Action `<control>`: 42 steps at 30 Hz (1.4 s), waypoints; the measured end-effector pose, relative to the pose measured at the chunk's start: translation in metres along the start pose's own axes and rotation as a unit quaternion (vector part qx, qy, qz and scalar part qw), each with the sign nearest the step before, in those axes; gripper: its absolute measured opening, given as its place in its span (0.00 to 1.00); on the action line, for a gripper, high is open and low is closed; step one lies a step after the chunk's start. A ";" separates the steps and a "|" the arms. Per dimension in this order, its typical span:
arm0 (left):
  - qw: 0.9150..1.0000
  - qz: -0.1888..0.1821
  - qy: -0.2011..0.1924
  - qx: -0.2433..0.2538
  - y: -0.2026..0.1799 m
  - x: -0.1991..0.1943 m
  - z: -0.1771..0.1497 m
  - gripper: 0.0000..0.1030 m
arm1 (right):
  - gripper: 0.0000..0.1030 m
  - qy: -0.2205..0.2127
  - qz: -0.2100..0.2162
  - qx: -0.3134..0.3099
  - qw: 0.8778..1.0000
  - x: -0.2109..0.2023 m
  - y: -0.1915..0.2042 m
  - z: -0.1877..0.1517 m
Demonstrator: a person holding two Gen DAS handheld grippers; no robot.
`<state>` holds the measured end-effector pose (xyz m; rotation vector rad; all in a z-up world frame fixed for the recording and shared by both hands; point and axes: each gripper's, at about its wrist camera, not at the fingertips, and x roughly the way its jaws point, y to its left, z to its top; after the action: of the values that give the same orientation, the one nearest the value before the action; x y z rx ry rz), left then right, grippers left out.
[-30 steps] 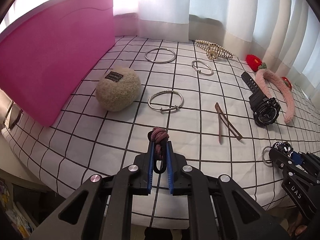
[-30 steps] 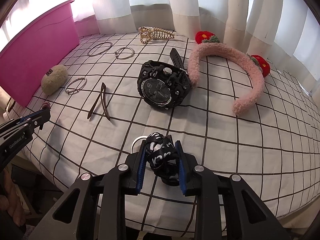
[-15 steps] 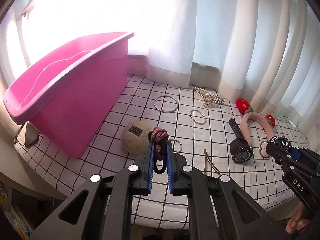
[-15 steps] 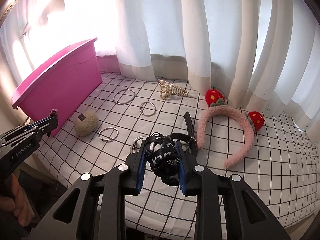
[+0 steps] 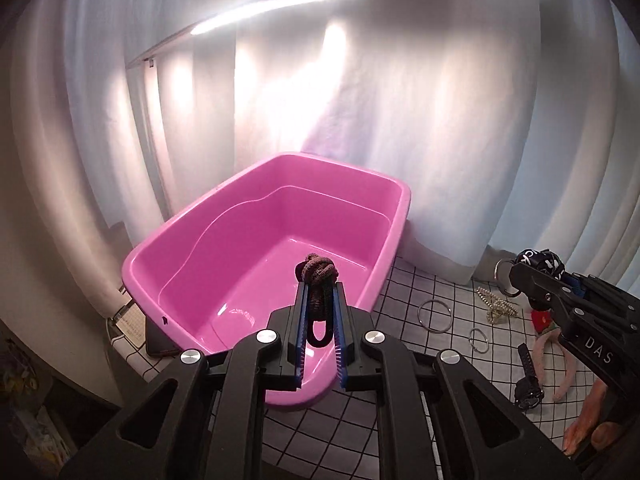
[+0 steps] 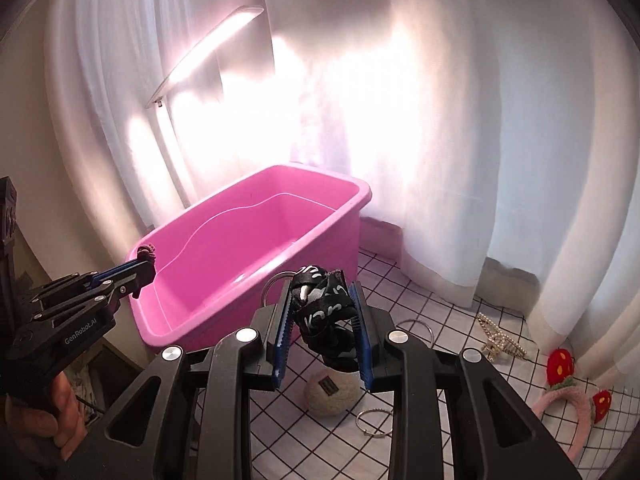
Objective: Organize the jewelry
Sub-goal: 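Carry the hair tie in the left tool while the right tool carries the keychain to the pink tub, then open both tools to drop the hair tie and keychain into the tub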
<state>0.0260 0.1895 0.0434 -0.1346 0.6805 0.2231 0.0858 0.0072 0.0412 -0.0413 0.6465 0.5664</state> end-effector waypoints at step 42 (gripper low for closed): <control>0.981 0.061 0.167 -0.080 0.093 0.137 0.031 0.61 | 0.52 0.199 0.010 -0.036 0.979 0.218 0.056 0.086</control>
<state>0.1252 0.3073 -0.0248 -0.2898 1.0072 0.3776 0.2470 0.1785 -0.0088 -0.2213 1.0155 0.6070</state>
